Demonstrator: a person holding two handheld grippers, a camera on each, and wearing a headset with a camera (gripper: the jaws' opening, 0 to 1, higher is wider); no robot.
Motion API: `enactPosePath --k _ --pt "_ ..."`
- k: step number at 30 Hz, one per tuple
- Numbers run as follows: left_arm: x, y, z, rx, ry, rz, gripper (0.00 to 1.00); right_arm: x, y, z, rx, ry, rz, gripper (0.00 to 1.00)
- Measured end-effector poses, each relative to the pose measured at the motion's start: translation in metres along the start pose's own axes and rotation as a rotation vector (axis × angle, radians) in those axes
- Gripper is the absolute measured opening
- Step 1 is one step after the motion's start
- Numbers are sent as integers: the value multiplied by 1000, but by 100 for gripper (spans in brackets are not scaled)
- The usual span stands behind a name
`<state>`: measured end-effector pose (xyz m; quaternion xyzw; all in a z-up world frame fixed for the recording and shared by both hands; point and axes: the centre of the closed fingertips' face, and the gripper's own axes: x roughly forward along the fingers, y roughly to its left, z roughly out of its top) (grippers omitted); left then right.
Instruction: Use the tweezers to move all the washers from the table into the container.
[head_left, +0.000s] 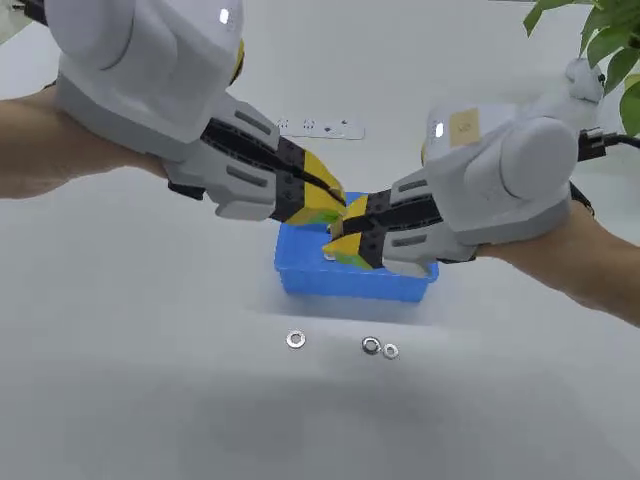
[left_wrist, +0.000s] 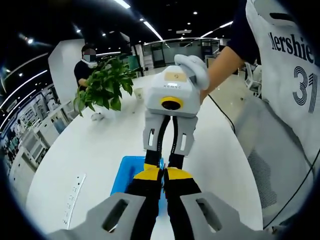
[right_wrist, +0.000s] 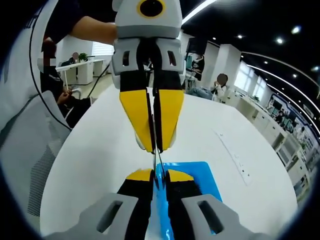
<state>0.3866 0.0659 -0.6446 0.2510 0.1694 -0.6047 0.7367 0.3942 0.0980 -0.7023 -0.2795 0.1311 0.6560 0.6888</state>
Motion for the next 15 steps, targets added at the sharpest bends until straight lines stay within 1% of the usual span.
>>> enactPosePath --k 1,2,4,7,9,10,15 --pt "-1 -4 0 -6 -1 0 6 1 3 1 -6 2 4 10" --pt "-1 -11 0 -12 -2 -2 6 2 8 2 -9 5 13 10" --pt "-2 -15 -1 -20 -2 -2 6 4 14 3 -12 5 21 10" --pt "-6 -18 -9 -29 2 -5 6 8 24 3 -9 6 37 10" --pt "-6 -25 -12 -40 7 -7 6 12 31 2 -9 10 51 10" --pt "-5 -31 -13 -43 9 -10 6 14 35 1 -7 13 59 10" --pt "-6 -42 -24 -66 15 -4 6 24 46 -2 -3 15 84 10"
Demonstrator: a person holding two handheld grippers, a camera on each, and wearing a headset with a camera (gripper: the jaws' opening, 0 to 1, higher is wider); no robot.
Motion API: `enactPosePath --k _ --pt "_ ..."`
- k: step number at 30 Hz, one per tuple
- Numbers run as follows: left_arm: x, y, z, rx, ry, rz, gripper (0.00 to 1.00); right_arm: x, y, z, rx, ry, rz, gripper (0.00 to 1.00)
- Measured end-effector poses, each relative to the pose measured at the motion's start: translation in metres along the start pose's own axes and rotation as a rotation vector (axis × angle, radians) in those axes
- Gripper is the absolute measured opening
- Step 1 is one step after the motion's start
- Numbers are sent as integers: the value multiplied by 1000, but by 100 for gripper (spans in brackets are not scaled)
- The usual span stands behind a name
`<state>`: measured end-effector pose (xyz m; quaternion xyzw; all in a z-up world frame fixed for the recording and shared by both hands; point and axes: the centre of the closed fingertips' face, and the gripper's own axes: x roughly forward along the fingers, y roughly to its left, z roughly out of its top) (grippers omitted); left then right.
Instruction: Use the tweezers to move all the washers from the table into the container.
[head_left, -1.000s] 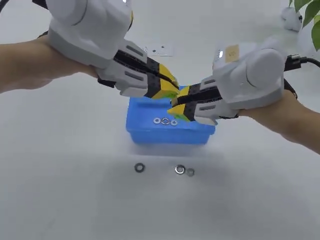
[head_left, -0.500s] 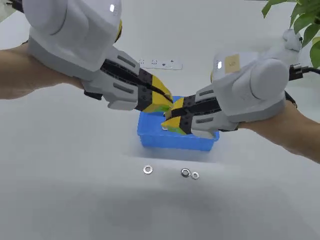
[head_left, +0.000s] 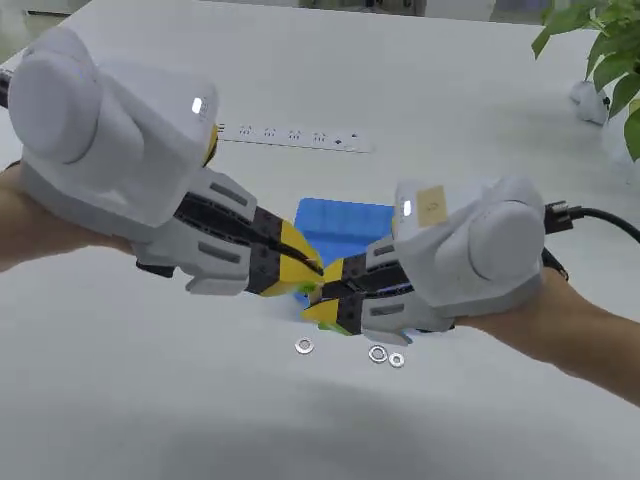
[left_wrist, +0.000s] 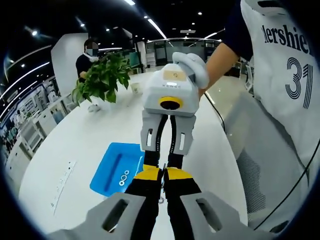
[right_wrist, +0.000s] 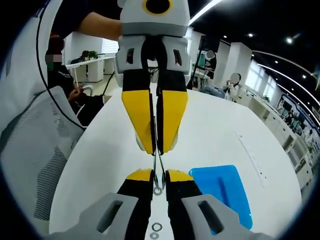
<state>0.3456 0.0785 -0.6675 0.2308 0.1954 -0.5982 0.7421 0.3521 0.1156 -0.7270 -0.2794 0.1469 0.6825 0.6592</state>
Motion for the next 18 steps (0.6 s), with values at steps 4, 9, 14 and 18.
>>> enactPosePath --k 4,9,14,18 --pt "-1 -2 -11 -27 2 12 6 9 5 -4 -6 14 10 10" --pt "1 -8 -27 -52 15 10 6 20 12 -11 5 22 31 11" --pt "3 -12 -37 -82 15 16 6 27 19 -19 6 38 41 11" --pt "4 -11 -39 -82 15 14 6 28 17 -22 18 39 38 10"
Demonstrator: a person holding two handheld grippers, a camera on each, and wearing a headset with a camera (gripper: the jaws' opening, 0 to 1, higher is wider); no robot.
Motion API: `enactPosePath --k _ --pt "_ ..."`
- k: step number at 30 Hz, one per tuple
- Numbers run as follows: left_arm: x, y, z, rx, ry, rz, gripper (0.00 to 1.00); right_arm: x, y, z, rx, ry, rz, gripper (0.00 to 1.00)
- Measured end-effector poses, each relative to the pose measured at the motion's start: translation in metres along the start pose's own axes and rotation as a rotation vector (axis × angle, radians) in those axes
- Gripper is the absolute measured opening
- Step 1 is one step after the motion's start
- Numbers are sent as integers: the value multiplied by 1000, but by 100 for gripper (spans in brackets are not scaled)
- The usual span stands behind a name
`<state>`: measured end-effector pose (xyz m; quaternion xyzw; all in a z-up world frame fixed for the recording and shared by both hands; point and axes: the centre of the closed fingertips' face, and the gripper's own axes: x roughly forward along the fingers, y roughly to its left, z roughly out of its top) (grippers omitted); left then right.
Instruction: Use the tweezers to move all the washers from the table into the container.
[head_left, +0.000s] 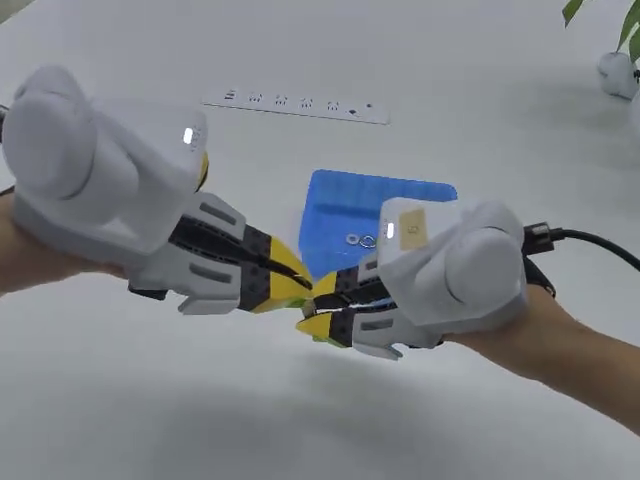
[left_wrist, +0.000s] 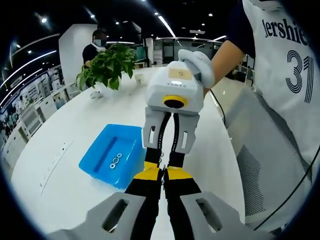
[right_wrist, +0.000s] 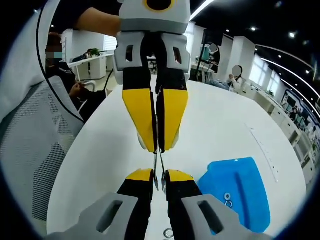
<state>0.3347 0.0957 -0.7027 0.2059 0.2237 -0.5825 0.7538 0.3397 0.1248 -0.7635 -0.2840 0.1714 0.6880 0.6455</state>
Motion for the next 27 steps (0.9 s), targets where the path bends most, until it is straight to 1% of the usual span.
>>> enactPosePath --k 6,12,14,20,24,27 --pt "2 5 0 -3 -5 5 6 0 -6 -2 17 -3 -15 10" --pt "4 8 -5 -14 -1 10 6 3 -9 -5 12 0 -23 10" --pt "5 9 -5 -20 -3 11 6 5 -8 -6 29 -1 -15 11" --pt "7 10 -7 -19 2 15 6 7 -9 -8 18 5 -15 11" --pt "8 10 -7 -18 3 13 6 8 -10 -7 26 0 -13 11" --pt "9 11 -9 -24 6 11 6 9 -9 -9 31 3 -10 11"
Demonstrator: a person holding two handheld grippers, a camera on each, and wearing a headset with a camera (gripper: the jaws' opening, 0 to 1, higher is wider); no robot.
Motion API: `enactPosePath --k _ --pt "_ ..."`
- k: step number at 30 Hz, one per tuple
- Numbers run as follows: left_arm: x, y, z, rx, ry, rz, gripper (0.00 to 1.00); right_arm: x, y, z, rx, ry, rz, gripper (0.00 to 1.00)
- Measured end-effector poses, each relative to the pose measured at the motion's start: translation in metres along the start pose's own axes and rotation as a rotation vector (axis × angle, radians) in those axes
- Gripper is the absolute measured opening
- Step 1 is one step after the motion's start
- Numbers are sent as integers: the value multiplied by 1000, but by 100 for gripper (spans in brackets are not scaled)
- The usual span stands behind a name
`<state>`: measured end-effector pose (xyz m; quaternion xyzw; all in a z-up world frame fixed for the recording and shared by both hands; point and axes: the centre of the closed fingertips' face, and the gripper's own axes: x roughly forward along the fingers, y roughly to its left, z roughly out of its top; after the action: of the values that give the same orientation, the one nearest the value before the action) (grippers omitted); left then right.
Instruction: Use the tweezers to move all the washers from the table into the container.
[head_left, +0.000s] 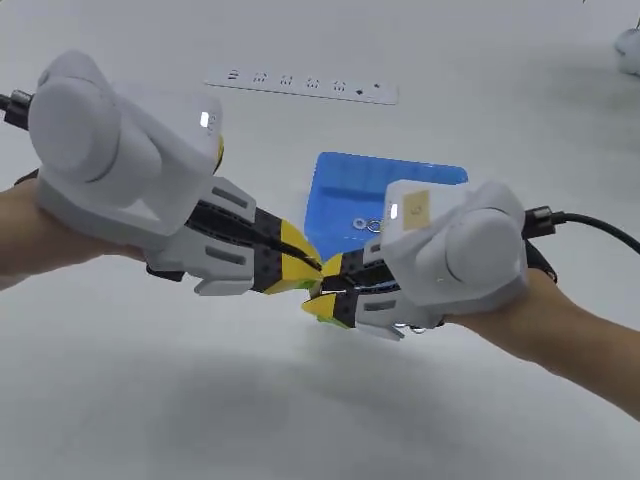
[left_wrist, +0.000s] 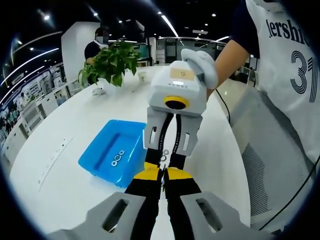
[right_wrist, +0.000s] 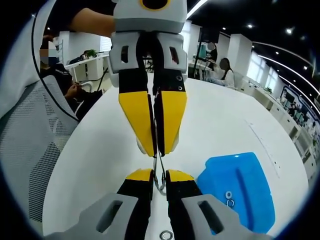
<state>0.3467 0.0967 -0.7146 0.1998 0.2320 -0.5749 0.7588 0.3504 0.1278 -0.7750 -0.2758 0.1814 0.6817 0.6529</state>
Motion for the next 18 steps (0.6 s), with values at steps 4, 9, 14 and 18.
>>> enactPosePath --k 4,9,14,18 --pt "1 1 0 -5 -5 3 6 1 -1 -1 10 -6 -3 11" --pt "1 1 0 6 -8 1 6 1 0 -1 -4 -3 -6 11" --pt "3 5 -1 5 -3 6 6 1 -2 -2 -12 2 -14 11" --pt "4 3 0 -6 -9 -6 6 1 -1 -3 1 -2 -5 11"
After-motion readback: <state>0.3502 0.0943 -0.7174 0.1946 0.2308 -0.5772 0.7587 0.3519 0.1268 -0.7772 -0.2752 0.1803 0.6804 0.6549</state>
